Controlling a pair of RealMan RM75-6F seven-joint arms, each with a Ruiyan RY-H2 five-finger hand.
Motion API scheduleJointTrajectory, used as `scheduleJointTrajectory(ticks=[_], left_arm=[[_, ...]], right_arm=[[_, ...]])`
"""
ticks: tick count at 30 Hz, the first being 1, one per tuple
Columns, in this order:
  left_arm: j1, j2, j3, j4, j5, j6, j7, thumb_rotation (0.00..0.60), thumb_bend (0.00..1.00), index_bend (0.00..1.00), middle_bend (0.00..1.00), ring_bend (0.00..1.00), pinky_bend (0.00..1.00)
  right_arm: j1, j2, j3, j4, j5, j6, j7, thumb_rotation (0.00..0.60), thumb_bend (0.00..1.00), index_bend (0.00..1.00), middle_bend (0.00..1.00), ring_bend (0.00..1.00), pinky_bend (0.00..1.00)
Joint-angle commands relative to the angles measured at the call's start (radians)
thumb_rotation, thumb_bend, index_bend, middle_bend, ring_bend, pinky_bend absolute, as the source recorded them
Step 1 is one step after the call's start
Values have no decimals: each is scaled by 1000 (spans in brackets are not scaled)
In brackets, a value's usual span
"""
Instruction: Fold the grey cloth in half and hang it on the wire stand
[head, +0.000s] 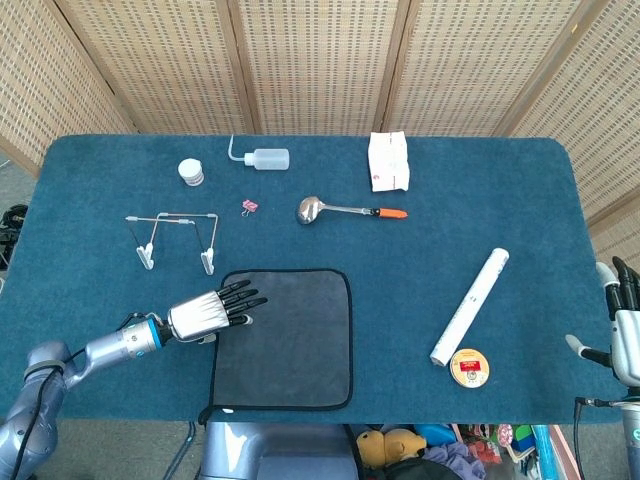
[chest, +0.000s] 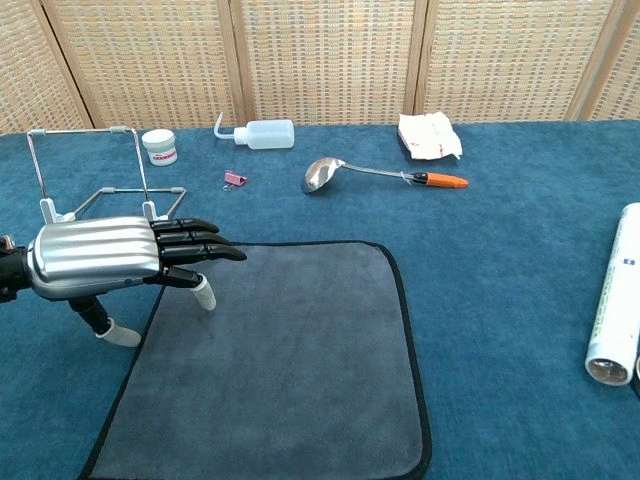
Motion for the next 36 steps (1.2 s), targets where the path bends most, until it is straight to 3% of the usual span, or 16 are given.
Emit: scheduleJointTrajectory(ticks=[1,36], left_arm=[[-1,-3,8,0,-1,3,10,600,173,318,0,0,0],[-15,0,56,4,-9,21,43,600,457,394,0,0,0]], right_arm=[[-1,1,0,-1,-2,0,0,600,0,0,0,0,0],[-7,12,5,-11,-5,-11,10,600,0,0,0,0,0]])
